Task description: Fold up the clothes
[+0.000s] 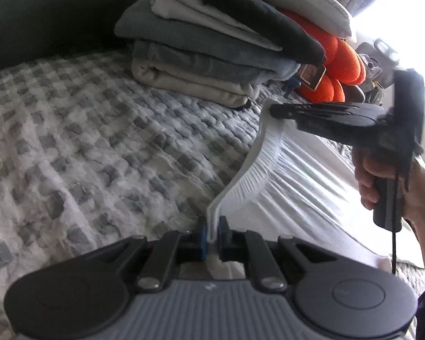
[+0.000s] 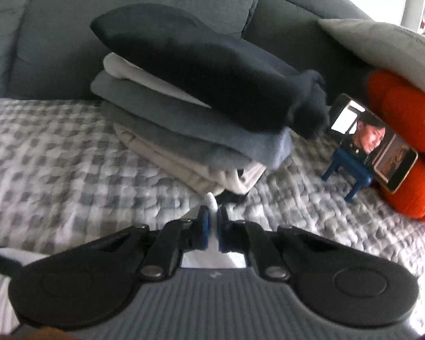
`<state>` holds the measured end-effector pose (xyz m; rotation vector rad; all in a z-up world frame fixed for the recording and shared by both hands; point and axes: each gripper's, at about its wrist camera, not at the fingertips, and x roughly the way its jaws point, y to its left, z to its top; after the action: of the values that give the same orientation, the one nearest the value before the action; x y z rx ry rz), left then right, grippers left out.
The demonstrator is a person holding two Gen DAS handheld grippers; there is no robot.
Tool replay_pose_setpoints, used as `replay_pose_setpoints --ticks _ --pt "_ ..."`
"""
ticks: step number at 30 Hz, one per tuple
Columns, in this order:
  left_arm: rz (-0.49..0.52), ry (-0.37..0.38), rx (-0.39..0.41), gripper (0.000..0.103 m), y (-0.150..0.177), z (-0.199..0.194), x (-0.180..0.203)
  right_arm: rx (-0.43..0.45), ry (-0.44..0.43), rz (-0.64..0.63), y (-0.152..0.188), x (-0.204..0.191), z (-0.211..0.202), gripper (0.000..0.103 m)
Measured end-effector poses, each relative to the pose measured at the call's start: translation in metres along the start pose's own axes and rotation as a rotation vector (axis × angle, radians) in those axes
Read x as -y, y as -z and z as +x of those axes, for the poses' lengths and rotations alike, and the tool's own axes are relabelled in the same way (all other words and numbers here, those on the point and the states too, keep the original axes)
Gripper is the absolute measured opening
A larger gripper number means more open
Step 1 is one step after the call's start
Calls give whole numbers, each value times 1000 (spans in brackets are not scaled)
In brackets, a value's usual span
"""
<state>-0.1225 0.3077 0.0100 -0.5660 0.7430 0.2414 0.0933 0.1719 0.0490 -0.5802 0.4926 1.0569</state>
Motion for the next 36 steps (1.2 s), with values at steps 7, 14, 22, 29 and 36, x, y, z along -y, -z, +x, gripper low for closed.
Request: replay_pose_setpoints --ticks 7,14,22,29,36 --pt "69 -24 2 8 3 3 9 -79 54 -26 8 -13 38 5" --pt "85 -22 -7 12 4 5 10 -32 92 11 16 -15 16 33" --pt "-26 37 -44 17 0 6 -4 58 97 144 27 -1 -71 61" --pt "-88 23 -48 36 -5 -7 -9 84 154 373 101 1 -185 61" --pt "-35 -31 42 42 -13 -29 2 190 256 634 194 -11 -276 62"
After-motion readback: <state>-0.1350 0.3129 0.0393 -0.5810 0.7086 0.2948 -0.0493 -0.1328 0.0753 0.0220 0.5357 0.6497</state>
